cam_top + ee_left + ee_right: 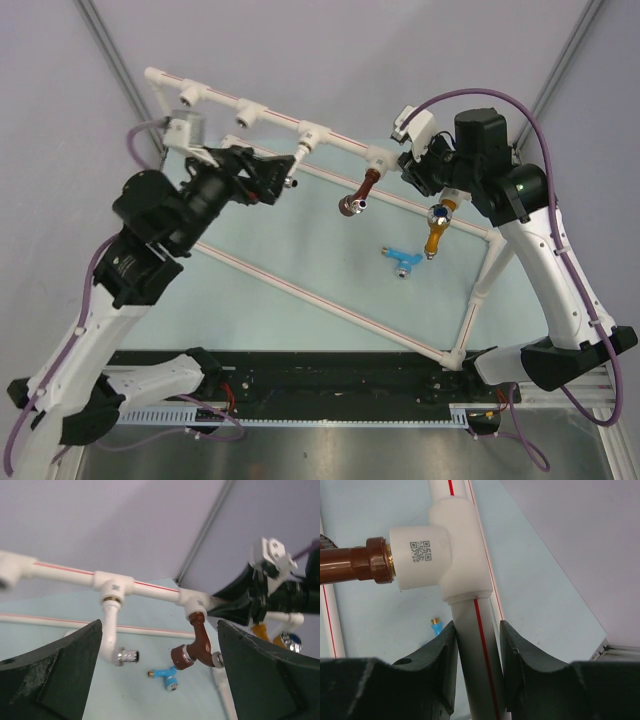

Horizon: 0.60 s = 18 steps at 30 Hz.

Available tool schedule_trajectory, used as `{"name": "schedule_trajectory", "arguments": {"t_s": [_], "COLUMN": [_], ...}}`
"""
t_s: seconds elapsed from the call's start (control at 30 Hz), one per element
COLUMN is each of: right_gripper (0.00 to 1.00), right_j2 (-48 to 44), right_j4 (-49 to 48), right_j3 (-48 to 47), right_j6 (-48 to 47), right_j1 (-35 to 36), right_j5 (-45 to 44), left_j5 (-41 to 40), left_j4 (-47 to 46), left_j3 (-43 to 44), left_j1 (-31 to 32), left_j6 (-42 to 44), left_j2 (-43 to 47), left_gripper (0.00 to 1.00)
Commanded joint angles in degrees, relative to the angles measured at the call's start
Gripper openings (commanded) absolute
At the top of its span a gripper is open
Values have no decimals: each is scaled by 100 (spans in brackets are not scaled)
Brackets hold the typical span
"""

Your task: Install the water faucets

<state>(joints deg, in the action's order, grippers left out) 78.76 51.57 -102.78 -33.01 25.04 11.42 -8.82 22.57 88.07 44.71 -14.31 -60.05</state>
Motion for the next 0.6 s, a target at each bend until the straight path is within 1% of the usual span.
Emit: {"name": "schedule_trajectory", "arguments": {"t_s": [0.0, 0.03, 0.07, 0.2, 0.23, 0.33, 0.4, 0.57], "right_gripper": [0, 0, 0, 0, 0, 0, 0, 0], "right_j2": [131, 131, 139, 122, 104, 104, 113, 60], "right_j4": [248, 248, 257, 248, 239, 231, 239, 231], "right_j3": [-14, -14, -5, 4, 13, 13, 21, 56], "right_j6": [515, 515, 515, 507, 507, 498, 498, 498], "right_j1": [28, 28, 19, 36, 36, 28, 36, 36], "right_j5": [-333, -333, -333, -333, -342, -342, -333, -360], "left_j5": [345, 459, 591, 838, 1038, 1505, 1698, 1892], "left_j4": [-516, -543, -534, -578, -656, -1104, -1281, -1632], "left_j3": [-702, -921, -1028, -1581, -1826, -2196, -2268, -2426], "left_j1": [-926, -1042, -1226, -1640, -1728, -1922, -1948, -1957], "left_j6": [-2311, -2688, -2866, -3683, -3989, -4447, -4642, -4836], "left_j2": [459, 546, 573, 696, 705, 688, 574, 407], "left_gripper": [100, 100, 99, 97, 95, 92, 91, 89]}}
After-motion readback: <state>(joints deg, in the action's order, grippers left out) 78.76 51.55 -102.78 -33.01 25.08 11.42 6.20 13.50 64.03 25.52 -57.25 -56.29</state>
